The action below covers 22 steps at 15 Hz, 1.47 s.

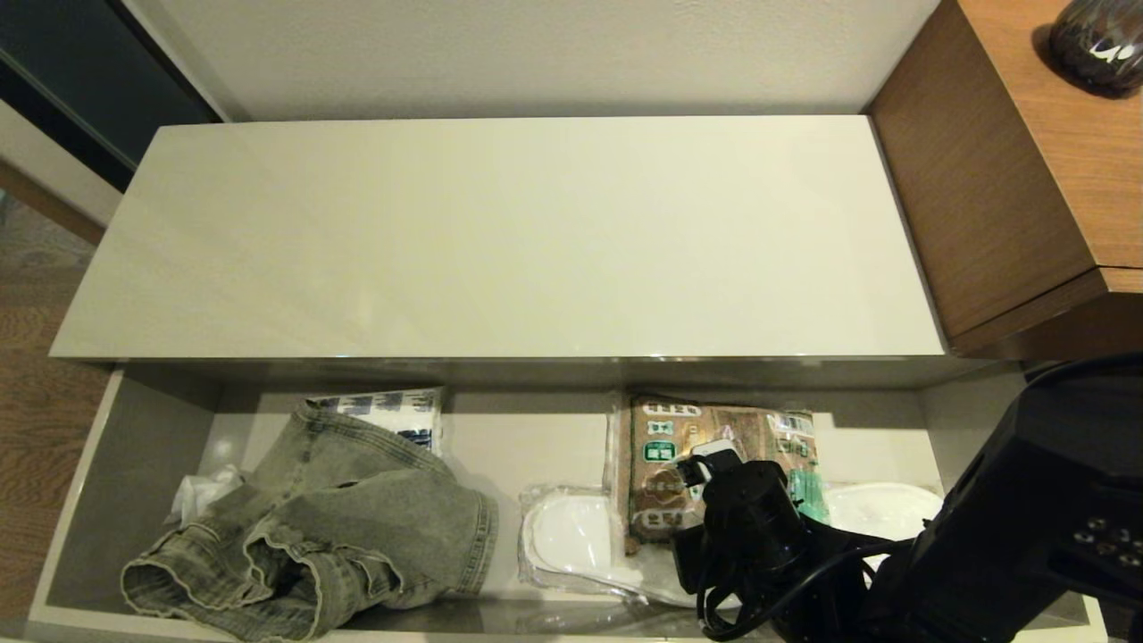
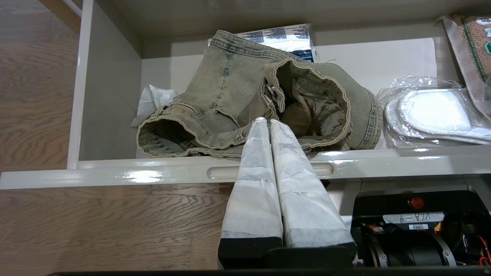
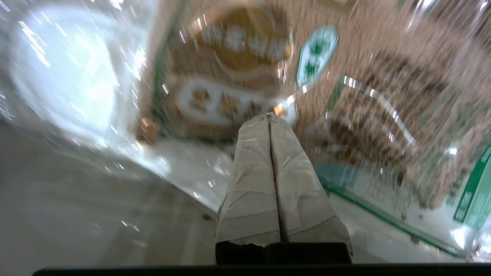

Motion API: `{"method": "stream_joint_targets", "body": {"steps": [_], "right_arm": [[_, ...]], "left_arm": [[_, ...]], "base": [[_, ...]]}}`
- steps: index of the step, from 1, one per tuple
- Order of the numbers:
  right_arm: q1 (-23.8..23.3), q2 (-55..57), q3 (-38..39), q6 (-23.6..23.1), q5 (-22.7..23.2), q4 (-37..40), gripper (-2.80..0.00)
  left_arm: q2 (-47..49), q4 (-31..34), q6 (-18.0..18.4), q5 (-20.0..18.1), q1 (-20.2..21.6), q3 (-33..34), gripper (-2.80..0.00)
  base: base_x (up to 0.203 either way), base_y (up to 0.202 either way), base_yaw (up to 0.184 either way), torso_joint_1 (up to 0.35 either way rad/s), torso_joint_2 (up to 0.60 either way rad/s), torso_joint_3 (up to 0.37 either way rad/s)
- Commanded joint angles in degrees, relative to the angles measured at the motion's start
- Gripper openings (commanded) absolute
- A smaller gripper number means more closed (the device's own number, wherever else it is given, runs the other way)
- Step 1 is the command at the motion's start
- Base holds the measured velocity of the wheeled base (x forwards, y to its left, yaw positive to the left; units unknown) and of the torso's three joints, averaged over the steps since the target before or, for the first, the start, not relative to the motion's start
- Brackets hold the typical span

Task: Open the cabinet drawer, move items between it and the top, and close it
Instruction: Take out the solid drinks from the drawer

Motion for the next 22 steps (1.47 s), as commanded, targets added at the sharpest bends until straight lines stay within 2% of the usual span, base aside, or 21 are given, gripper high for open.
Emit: {"method": "stream_joint_targets", "body": {"steps": [1,14,17,22], "right_arm": [[0.07,1.25,-0.28,0.01,-0.23,0.76,-2.8],[2.09,2.9,0.7,-0.41,-0.86,-2.28,-2.8],[2.05,3.49,0.8,-3.94,-3.78,-2.22,-2.8],[2.01,3.69,0.51,-11.5,-4.29,-0.63,-2.8]], "left_arm": [[0.09,0.02,0.02,0.01,-0.04,0.0,-2.8],[0.09,0.02,0.02,0.01,-0.04,0.0,-2.8],[0.09,0.02,0.02,0.01,-0.04,0.0,-2.8],[0.09,0.02,0.02,0.01,-0.04,0.0,-2.8]], "base": [[0.0,0.0,0.0,0.0,0.0,0.0],[0.0,0.0,0.0,0.0,0.0,0.0],[0.0,0.0,0.0,0.0,0.0,0.0],[0.0,0.0,0.0,0.0,0.0,0.0]]}}
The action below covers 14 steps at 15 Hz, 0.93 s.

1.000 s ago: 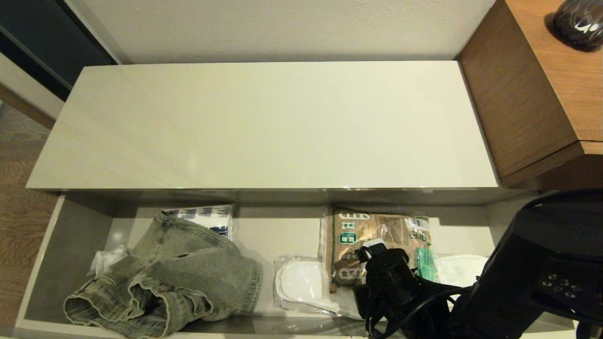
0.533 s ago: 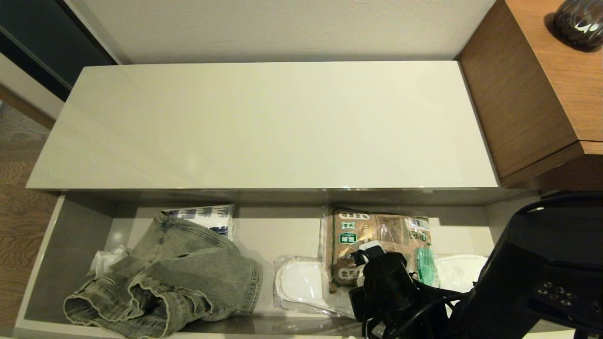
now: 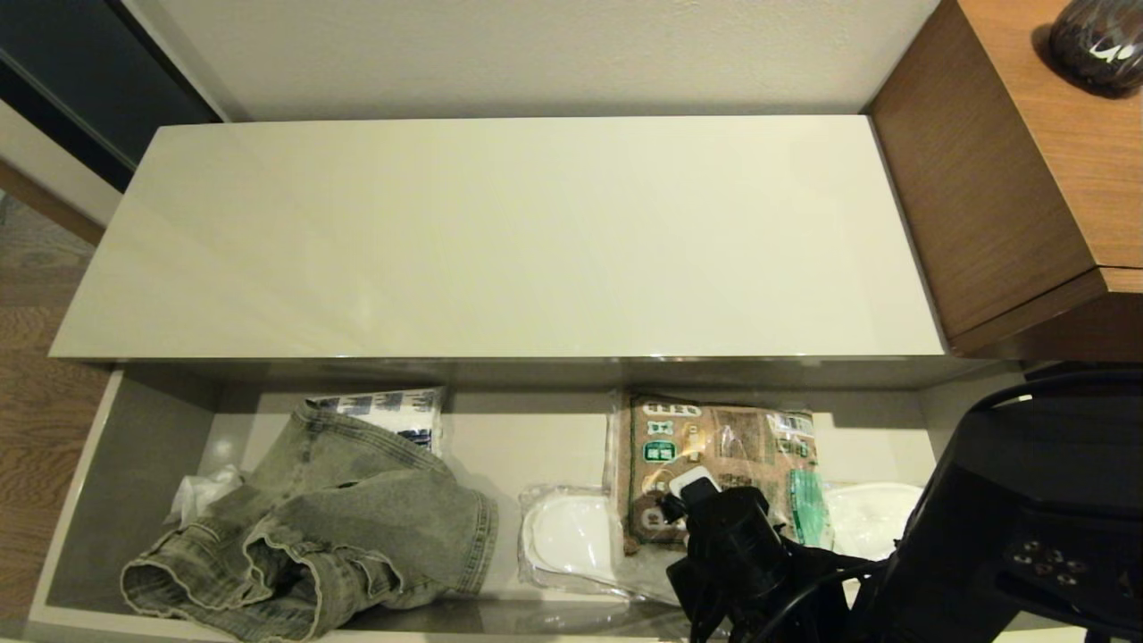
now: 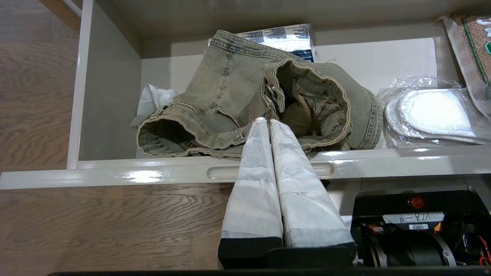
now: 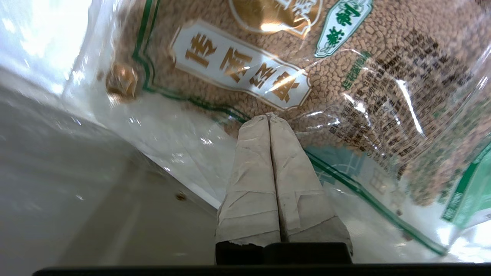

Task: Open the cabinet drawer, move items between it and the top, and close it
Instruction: Take out the solid drinks from the drawer

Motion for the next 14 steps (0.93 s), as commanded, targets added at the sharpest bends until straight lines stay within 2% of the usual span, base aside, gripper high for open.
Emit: {"method": "stream_joint_targets", "body": {"steps": [1,3,6,14], "right_arm": [[0.01,0.15,-0.28,-1.48,-0.27,0.44,-2.8],[0.01,1.35,-0.65,-1.32,-0.66,0.43,-2.8],[0.01,2.75,-1.38,-1.39,-3.58,0.42,-2.8],[0.01,5.62,-2.33,-1.04,-4.67,-0.09,-2.8]], "left_arm": [[0.09,0.02,0.02,-0.01,0.07,0.0,-2.8],[0.09,0.02,0.02,-0.01,0.07,0.0,-2.8],[0.09,0.02,0.02,-0.01,0.07,0.0,-2.8],[0.09,0.02,0.02,-0.01,0.07,0.0,-2.8]], "base": [[0.0,0.0,0.0,0.0,0.0,0.0],[0.0,0.0,0.0,0.0,0.0,0.0],[0.0,0.0,0.0,0.0,0.0,0.0],[0.0,0.0,0.0,0.0,0.0,0.0]]}}
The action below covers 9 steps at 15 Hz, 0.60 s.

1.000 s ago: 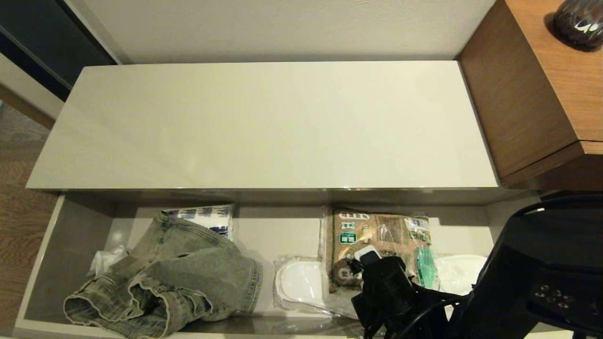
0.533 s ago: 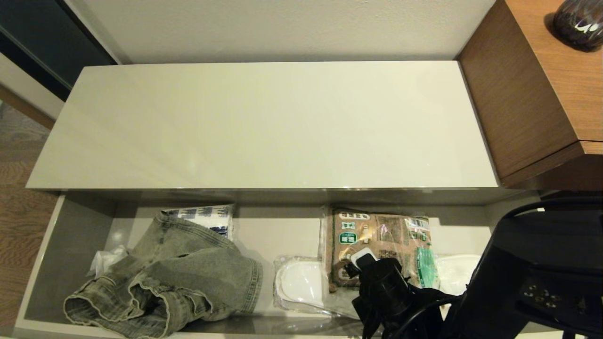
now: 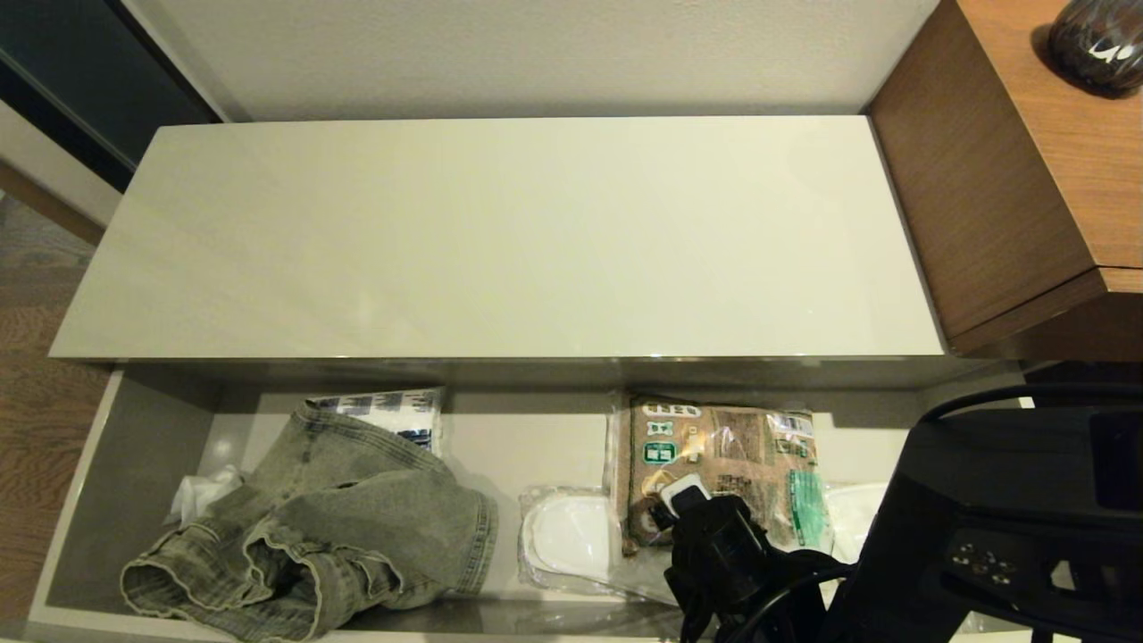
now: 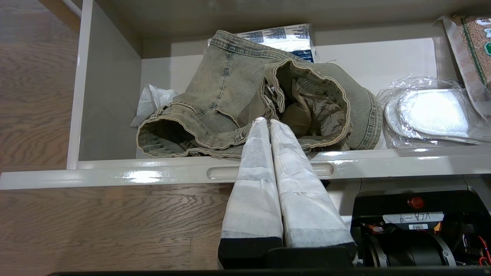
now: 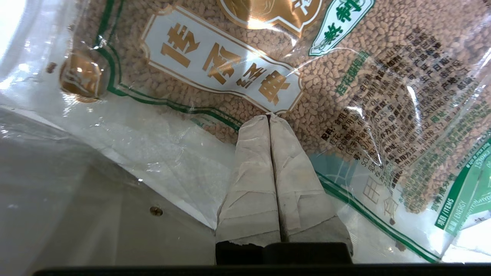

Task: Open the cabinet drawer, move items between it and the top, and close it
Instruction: Take out the solid drinks from the drawer

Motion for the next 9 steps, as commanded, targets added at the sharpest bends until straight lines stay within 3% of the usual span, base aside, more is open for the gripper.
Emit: {"method": "stream_joint_targets", "body": {"steps": [1,9], "right_arm": [[0.04,1.32,-0.37,0.04,-0.98,-0.26,-2.8],[0.13,1.39,-0.81,0.03,-0.91,-0.44,-2.8]], "left_arm": [[0.09,0.01,0.02,0.01,0.02,0.0,-2.8],[0.09,0.01,0.02,0.01,0.02,0.0,-2.8]], "base": [[0.0,0.0,0.0,0.0,0.0,0.0],[0.0,0.0,0.0,0.0,0.0,0.0]]}}
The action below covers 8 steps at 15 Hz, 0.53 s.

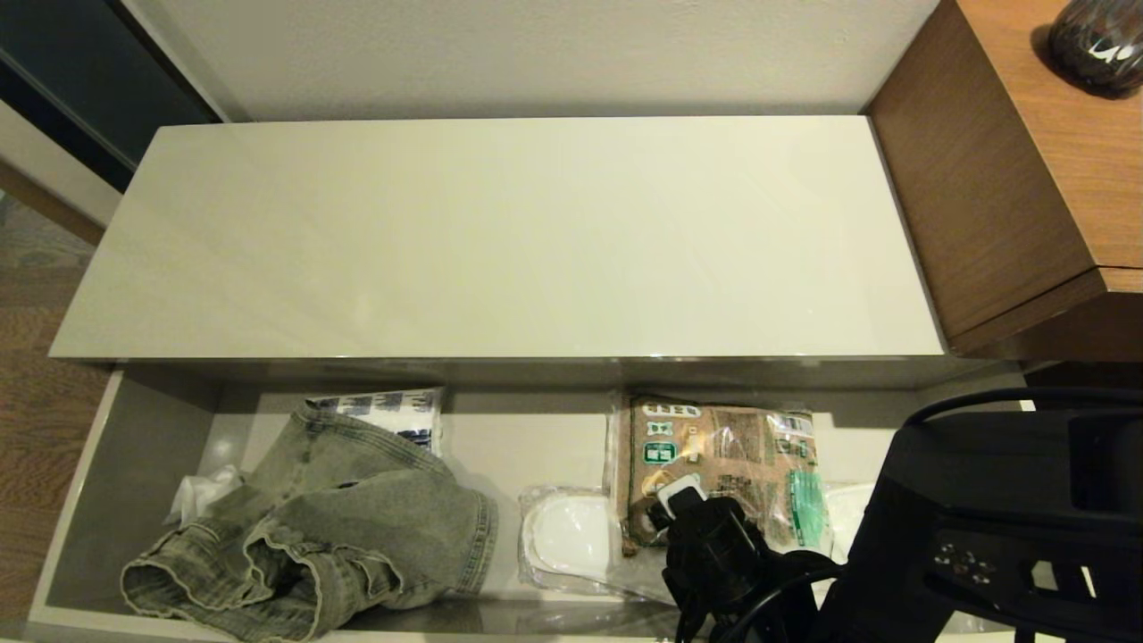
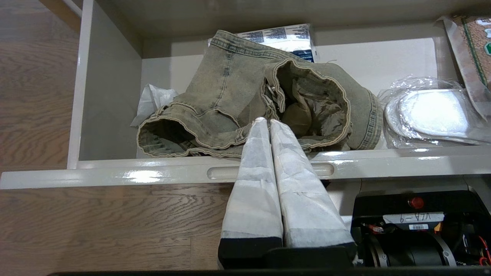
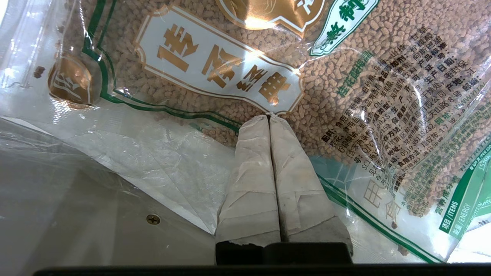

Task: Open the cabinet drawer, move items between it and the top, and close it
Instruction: Take out the solid drinks from the drawer

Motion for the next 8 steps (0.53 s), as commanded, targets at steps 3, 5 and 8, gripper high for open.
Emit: {"method": "stream_joint_targets", "body": {"steps": [3,5,8], "right_arm": [[0.08,-0.01,-0.01,-0.26,0.3,-0.12,-2.8],[0.08,-0.1,0.08,-0.35,0.31,-0.21,-2.73],[0.26,-0.28,0.08,0.0,0.39,-0.21,0.0]], "left_arm": [[0.09,0.01,0.03,0.01,-0.03,0.0,-2.8],[0.09,0.01,0.03,0.01,-0.03,0.0,-2.8],[0.09,0.01,0.03,0.01,-0.03,0.0,-2.8]], "base": [[0.0,0.0,0.0,0.0,0.0,0.0],[0.0,0.0,0.0,0.0,0.0,0.0],[0.0,0.0,0.0,0.0,0.0,0.0]]}}
